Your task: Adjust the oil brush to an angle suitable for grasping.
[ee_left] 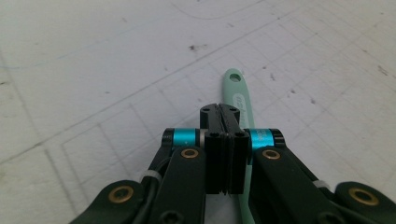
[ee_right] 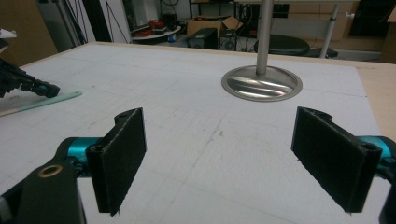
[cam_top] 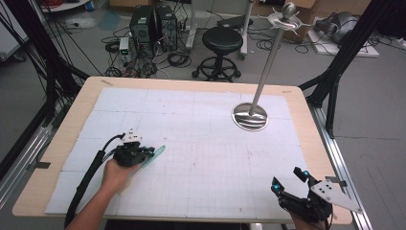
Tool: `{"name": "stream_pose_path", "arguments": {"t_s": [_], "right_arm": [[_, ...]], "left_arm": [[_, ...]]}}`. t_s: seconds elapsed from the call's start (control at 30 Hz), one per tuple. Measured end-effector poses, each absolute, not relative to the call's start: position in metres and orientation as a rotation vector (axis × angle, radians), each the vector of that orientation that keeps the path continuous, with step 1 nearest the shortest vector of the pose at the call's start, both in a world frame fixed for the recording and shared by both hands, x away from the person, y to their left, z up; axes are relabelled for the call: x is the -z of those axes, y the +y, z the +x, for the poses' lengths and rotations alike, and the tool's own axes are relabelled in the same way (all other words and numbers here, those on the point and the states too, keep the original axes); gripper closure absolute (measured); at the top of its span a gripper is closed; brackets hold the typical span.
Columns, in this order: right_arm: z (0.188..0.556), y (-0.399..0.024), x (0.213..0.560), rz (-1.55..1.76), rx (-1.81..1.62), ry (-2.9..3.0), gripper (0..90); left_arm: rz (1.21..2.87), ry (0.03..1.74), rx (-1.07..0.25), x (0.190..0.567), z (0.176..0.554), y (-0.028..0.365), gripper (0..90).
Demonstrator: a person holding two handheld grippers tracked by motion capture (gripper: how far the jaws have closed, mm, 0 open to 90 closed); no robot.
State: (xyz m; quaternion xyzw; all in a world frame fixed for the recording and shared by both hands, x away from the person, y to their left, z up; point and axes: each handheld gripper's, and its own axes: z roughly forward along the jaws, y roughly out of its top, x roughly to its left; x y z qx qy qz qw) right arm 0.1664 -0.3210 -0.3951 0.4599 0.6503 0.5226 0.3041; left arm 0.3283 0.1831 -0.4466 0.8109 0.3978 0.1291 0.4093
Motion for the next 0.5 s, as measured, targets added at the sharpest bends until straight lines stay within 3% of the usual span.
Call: {"name": "stream_pose_path", "arguments": {"t_s": [0.5], "right_arm": [[0.165,-0.321,0.395,1.219,-1.385,1.722,17.0]], "left_arm": [[2.104,0.837,-0.243,0.444,0.314,0.147,88.7]]}}
